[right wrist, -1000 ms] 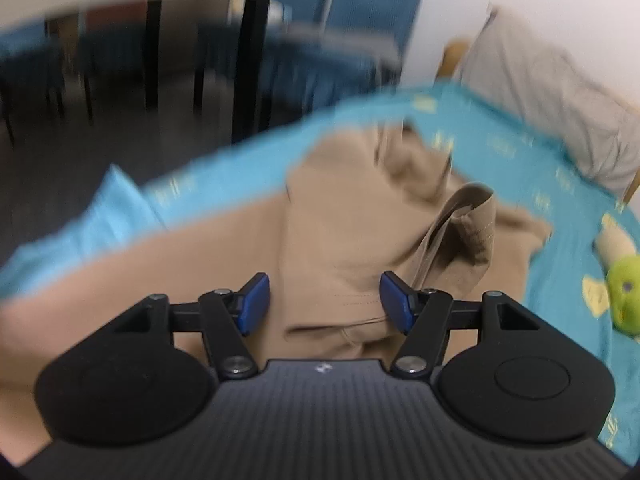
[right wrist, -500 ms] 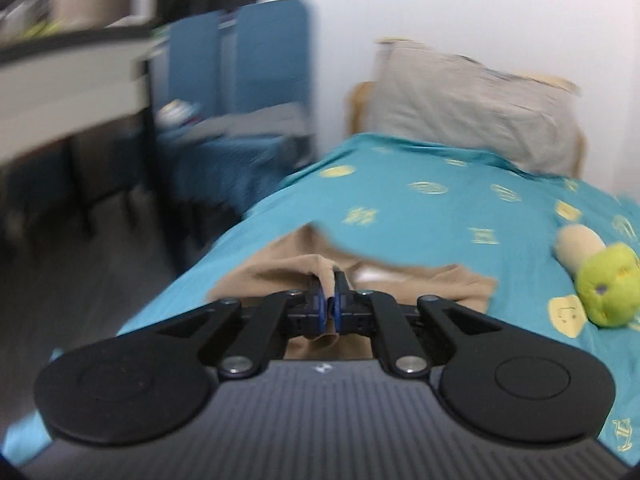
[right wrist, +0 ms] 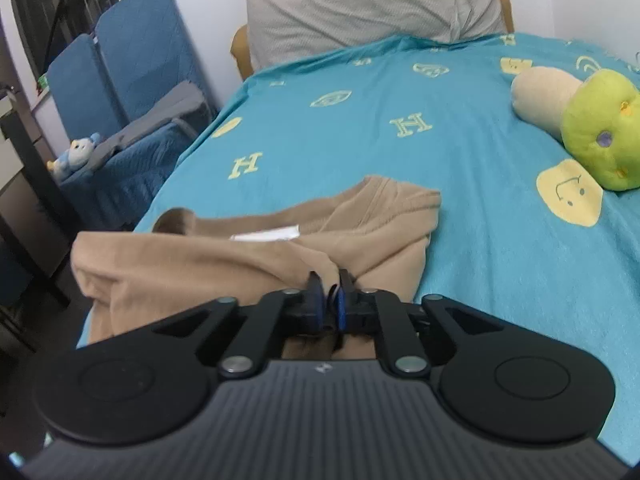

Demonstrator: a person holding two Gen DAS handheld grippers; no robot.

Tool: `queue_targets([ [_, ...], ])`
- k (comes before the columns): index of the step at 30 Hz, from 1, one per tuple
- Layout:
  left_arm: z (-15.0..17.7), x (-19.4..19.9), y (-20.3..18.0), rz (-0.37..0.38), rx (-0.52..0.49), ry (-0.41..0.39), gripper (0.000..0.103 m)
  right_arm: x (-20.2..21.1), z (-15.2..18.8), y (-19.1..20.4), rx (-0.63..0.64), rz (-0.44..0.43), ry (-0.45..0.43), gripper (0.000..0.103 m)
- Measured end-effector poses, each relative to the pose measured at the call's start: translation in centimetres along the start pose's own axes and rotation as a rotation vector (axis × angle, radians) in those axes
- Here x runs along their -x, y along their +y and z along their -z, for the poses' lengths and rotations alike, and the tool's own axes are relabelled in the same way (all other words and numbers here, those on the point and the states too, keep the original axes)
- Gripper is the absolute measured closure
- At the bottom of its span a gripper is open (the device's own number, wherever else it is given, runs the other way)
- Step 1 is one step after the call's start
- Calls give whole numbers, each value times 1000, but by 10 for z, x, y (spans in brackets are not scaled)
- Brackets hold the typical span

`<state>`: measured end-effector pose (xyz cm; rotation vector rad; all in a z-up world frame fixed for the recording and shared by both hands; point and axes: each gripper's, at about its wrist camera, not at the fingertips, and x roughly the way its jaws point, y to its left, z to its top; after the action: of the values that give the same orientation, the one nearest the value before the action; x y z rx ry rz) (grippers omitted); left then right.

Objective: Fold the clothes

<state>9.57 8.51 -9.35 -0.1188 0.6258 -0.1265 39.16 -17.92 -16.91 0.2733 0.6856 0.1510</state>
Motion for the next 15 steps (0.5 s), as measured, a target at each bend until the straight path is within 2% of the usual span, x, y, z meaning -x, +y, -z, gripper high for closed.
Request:
queue_targets([
  [1, 0, -1, -1, -2, -6, -3, 0, 6, -1, 1, 5, -9, 10, 64],
  [2, 0, -2, -1, -3, -11, -5, 0, 14, -3, 2, 11, -18, 1, 30],
  [3, 1, -2, -2, -3, -9, -9, 0, 23, -4, 4, 17, -27, -10, 3],
  [6, 3, 2, -5, 19, 26, -26, 0, 67, -3, 13, 34, -47, -68, 0],
  [11, 6, 22, -24, 1, -19, -84, 0, 166, 4, 34, 44, -95, -135, 0],
  [15, 7, 38, -30, 2, -23, -90, 0, 252, 22, 52, 67, -97, -160, 0],
])
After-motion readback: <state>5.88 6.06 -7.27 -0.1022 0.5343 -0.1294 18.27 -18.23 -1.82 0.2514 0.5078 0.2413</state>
